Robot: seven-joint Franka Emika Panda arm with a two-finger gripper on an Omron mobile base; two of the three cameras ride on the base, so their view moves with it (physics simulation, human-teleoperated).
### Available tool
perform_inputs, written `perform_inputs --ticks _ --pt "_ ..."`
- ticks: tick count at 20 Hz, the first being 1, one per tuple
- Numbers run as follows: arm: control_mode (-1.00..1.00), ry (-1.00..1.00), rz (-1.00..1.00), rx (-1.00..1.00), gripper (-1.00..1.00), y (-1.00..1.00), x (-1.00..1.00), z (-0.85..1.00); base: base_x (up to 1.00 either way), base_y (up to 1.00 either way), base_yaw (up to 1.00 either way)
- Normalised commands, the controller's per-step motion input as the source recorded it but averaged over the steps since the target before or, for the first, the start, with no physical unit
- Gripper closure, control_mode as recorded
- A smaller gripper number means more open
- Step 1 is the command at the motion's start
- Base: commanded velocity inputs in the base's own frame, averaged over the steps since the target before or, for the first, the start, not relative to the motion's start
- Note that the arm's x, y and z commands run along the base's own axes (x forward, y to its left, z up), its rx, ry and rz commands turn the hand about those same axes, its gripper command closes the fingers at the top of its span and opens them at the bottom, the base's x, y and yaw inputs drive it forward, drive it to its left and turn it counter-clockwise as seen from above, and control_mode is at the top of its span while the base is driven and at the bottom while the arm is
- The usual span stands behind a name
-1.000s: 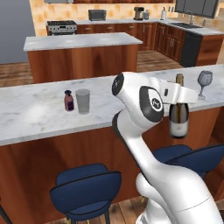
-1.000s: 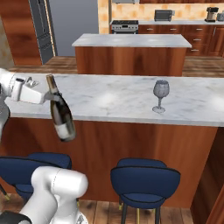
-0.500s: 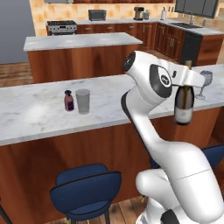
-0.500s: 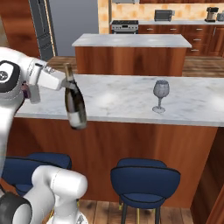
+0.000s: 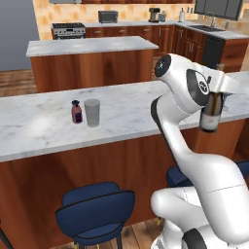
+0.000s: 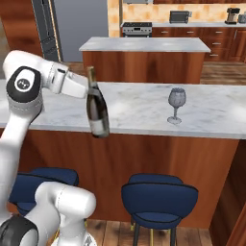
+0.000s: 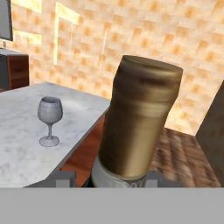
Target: There is a wine glass and glass cup on the dining counter. Place the wine bottle next to the wine glass and the juice bottle next to the glass cup.
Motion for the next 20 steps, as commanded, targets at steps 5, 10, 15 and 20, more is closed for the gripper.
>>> perform_inputs --ticks 5,10,15,20 --pt "-1.00 -0.05 0.05 0.02 1.00 -0.32 0.30 -0.04 0.00 0.00 0.00" --pt "-1.00 0.02 0.00 0.04 1.00 -0.31 0.50 -0.06 0.00 0.00 0.00" --pt "-1.00 0.14 0.00 0.07 1.00 -0.30 0.68 -0.02 0.00 0.00 0.00" --pt "-1.00 0.10 0.00 0.04 1.00 -0.23 0.70 -0.11 0.00 0.00 0.00"
